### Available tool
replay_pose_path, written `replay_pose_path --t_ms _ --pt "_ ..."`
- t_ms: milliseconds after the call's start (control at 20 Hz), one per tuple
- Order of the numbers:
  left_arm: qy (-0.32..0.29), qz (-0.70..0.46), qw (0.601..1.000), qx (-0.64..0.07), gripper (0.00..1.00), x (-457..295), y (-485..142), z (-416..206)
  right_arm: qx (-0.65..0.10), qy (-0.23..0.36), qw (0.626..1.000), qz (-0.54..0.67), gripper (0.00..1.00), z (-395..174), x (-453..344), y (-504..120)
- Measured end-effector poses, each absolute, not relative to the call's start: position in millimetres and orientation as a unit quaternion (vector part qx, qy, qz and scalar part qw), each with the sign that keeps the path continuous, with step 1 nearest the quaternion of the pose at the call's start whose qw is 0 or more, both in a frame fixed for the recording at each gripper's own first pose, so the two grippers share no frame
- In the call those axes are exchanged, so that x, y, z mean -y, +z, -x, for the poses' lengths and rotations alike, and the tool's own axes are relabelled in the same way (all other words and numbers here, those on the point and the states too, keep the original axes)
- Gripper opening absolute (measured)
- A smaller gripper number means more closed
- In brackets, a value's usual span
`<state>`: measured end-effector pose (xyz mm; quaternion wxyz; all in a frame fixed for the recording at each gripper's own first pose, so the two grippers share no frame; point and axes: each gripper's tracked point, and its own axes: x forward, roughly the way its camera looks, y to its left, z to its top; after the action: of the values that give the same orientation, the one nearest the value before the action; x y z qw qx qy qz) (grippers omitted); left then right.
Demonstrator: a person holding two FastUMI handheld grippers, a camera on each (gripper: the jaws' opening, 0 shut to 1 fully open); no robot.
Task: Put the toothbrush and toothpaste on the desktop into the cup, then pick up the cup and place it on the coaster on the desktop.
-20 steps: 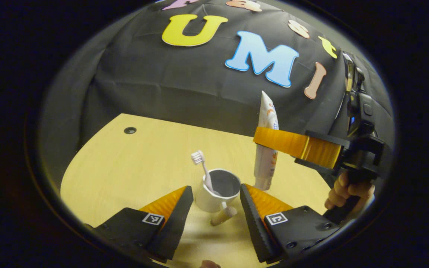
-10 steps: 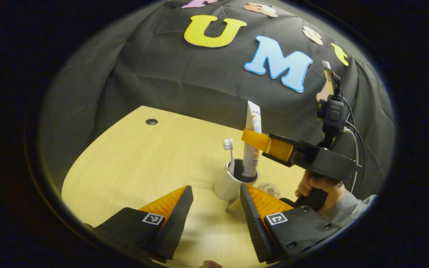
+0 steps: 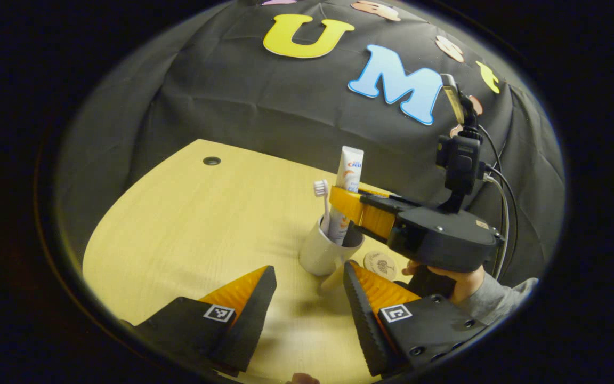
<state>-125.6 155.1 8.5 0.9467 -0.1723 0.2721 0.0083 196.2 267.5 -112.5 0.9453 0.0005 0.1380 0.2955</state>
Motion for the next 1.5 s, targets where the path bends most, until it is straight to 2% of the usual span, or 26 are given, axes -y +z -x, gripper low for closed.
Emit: replay_pose_path --t_ms 150,250,300,350,400,550,600,900,1050,1200,1250,1300,1400,1450,1500 --pt "0.009 0.179 0.944 -0.276 0.84 -153.6 6.7 125.0 -0.139 0.300 0.944 0.017 0.31 -191.1 -269.3 -115.1" --pt "0.008 0.180 0.943 -0.280 0.84 -151.7 5.3 126.0 -0.142 0.300 0.943 0.019 0.47 -185.0 -265.5 -112.8" --pt "0.009 0.180 0.943 -0.281 0.84 -151.1 5.0 126.7 -0.142 0.300 0.943 0.014 0.58 -187.0 -266.9 -113.3" --pt "0.008 0.180 0.943 -0.280 0.84 -149.7 4.0 127.1 -0.142 0.302 0.943 0.005 0.59 -187.0 -267.4 -109.9" --pt "0.009 0.179 0.943 -0.281 0.84 -148.0 4.0 127.7 -0.141 0.302 0.943 -0.006 0.65 -184.4 -265.7 -104.4" --pt "0.005 0.178 0.941 -0.287 0.84 -141.0 6.2 125.7 -0.128 0.299 0.945 -0.037 0.73 -178.4 -254.5 -79.0" --pt "0.001 0.183 0.939 -0.291 0.84 -136.7 6.4 124.6 -0.119 0.292 0.948 -0.040 0.85 -176.1 -246.2 -69.0" --pt "-0.005 0.162 0.927 -0.337 0.84 -120.5 -0.4 116.3 -0.082 0.249 0.964 -0.051 0.86 -154.9 -188.6 -23.5" --pt "-0.011 0.144 0.922 -0.360 0.84 -114.6 -3.6 107.9 -0.094 0.230 0.966 -0.066 0.86 -143.4 -160.7 -15.6" --pt "-0.016 0.143 0.911 -0.386 0.89 -105.0 -12.4 99.7 -0.104 0.209 0.969 -0.078 0.86 -133.9 -130.8 -14.3" --pt "-0.018 0.139 0.907 -0.396 0.84 -101.0 -14.6 98.2 -0.107 0.204 0.970 -0.082 0.86 -131.0 -122.7 -15.6" --pt "-0.018 0.132 0.905 -0.405 0.89 -99.9 -17.7 94.6 -0.111 0.198 0.970 -0.084 0.86 -128.9 -114.0 -17.2" --pt "-0.018 0.125 0.897 -0.424 0.89 -95.2 -23.7 89.0 -0.120 0.191 0.970 -0.087 0.86 -123.8 -98.6 -21.8" --pt "-0.018 0.127 0.891 -0.435 0.84 -92.7 -25.7 85.8 -0.126 0.188 0.970 -0.089 0.86 -121.8 -91.9 -25.1" --pt "-0.020 0.132 0.885 -0.445 0.89 -89.9 -28.6 82.8 -0.133 0.186 0.969 -0.093 0.86 -119.0 -85.9 -30.1"
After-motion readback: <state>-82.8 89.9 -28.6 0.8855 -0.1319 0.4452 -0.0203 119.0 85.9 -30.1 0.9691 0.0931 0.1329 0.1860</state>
